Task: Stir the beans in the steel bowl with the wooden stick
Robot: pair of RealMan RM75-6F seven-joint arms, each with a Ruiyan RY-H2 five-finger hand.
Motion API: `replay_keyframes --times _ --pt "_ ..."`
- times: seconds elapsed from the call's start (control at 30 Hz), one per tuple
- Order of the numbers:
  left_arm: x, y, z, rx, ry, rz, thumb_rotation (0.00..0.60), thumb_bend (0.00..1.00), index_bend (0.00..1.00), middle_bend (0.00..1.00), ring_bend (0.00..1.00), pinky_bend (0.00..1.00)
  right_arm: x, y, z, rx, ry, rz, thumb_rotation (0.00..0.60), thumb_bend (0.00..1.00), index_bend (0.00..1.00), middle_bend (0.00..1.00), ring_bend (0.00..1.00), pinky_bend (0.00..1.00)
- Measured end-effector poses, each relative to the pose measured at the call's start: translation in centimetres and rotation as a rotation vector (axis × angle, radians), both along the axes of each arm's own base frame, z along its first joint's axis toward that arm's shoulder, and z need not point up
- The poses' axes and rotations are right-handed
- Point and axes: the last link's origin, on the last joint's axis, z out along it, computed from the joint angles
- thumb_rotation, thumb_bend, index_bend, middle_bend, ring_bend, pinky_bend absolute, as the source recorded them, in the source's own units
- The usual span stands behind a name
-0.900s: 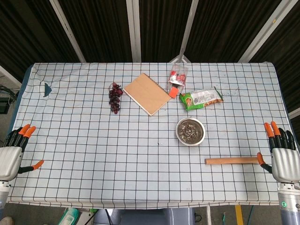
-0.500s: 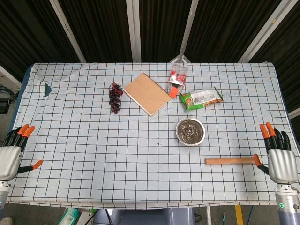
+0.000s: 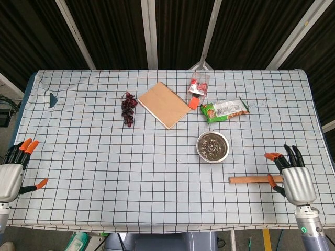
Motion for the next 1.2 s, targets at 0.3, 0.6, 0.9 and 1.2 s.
replay_keyframes --times 0.3,0.6,0.9,1.2 --pt "0.0 0.1 0.1 0.000 -0.006 0.000 0.600 0.05 0.00 0.00 0.00 0.00 0.2 0.0 -3.6 0.099 0.062 0.004 0.600 0.39 0.41 0.37 0.12 0.00" --pt "0.0 0.1 0.1 -0.005 -0.010 0.000 0.600 0.05 0.00 0.00 0.00 0.00 0.4 0.3 -7.0 0.150 0.071 -0.009 0.600 0.39 0.41 0.37 0.12 0.00" --pt "-0.1 0.1 0.0 -0.009 -0.009 0.002 0.600 0.05 0.00 0.00 0.00 0.00 -0.1 -0.1 -9.0 0.165 0.090 -0.030 0.600 0.39 0.41 0.37 0.12 0.00" --pt "-0.1 0.1 0.0 -0.009 -0.011 0.007 0.600 0.05 0.00 0.00 0.00 0.00 -0.6 -0.2 -10.1 0.172 0.113 -0.039 0.600 0.39 0.41 0.37 0.12 0.00"
